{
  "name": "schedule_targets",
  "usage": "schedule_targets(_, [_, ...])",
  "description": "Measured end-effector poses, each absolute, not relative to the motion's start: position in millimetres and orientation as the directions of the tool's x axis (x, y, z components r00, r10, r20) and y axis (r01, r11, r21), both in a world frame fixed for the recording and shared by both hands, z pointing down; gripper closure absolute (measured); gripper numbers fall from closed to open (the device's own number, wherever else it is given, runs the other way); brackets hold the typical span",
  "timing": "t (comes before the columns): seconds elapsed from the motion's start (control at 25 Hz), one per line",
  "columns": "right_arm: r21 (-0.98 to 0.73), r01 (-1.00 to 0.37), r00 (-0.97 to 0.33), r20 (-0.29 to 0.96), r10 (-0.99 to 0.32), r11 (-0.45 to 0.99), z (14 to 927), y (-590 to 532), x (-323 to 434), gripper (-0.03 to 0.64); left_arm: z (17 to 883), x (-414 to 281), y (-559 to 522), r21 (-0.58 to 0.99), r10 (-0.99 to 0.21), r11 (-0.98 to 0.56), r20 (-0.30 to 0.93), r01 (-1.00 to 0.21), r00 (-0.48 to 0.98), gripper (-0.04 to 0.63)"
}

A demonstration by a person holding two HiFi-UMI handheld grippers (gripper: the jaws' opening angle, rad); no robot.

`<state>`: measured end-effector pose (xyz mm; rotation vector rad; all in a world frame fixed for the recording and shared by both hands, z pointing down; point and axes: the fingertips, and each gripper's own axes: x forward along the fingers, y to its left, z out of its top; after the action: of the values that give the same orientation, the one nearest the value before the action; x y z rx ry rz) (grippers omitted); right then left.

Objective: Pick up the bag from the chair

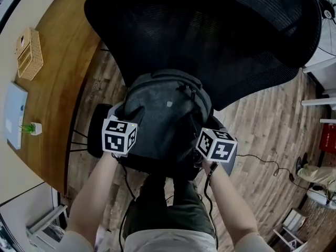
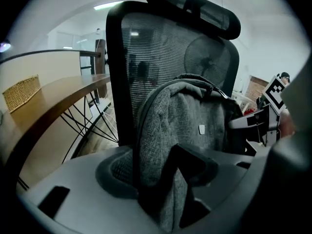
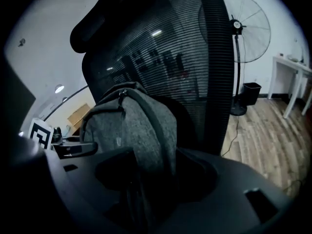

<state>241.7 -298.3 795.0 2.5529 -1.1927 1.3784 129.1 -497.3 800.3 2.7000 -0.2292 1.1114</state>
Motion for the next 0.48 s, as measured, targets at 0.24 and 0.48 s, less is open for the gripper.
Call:
schedule_targets(0.24, [-0.337,-0.637,0.289,0.730,-0.619,-0.694,779,-294,224,0.450,783,111,-482,0.146,-0.065,-0.962,0.701,-0.232,0.711,0.424])
schedule_targets(0.48, [-0.316,-0.678,0.306,0.700,-0.646,-0.664,740,-288,201,0.488,745,85,-471,0.176,-0.069,-0.950,0.685,-0.257,0.725,0.448])
